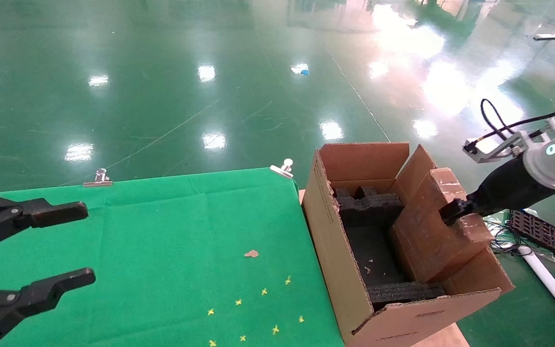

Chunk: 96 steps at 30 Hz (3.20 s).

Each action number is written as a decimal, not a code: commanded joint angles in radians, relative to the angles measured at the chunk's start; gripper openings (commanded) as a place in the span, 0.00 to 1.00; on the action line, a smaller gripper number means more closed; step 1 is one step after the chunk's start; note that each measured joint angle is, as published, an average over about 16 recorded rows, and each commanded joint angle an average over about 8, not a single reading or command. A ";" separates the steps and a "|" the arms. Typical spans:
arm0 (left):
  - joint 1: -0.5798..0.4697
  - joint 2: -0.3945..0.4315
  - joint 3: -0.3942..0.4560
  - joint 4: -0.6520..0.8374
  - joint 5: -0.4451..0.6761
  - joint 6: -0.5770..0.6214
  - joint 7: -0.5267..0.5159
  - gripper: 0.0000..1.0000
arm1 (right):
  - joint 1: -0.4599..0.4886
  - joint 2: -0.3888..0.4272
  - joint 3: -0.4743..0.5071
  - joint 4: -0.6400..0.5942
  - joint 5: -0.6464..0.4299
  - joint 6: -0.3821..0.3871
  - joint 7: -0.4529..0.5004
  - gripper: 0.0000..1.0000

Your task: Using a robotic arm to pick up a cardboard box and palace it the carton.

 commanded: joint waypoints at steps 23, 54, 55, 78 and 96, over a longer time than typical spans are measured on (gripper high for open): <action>0.000 -0.001 0.001 0.000 -0.001 -0.001 0.001 1.00 | -0.263 -0.093 0.049 -0.166 0.103 0.166 -0.100 0.31; -0.001 -0.001 0.003 0.000 -0.002 -0.001 0.002 1.00 | -0.268 -0.147 0.071 -0.316 0.135 0.124 -0.217 1.00; -0.001 -0.001 0.003 0.000 -0.002 -0.001 0.002 1.00 | -0.267 -0.148 0.071 -0.318 0.135 0.124 -0.219 1.00; -0.001 -0.002 0.005 0.000 -0.003 -0.002 0.002 1.00 | 0.176 -0.101 0.091 -0.276 0.142 0.067 -0.453 1.00; -0.001 -0.002 0.006 0.001 -0.004 -0.002 0.003 1.00 | 0.023 -0.047 0.336 -0.050 0.217 0.059 -0.585 1.00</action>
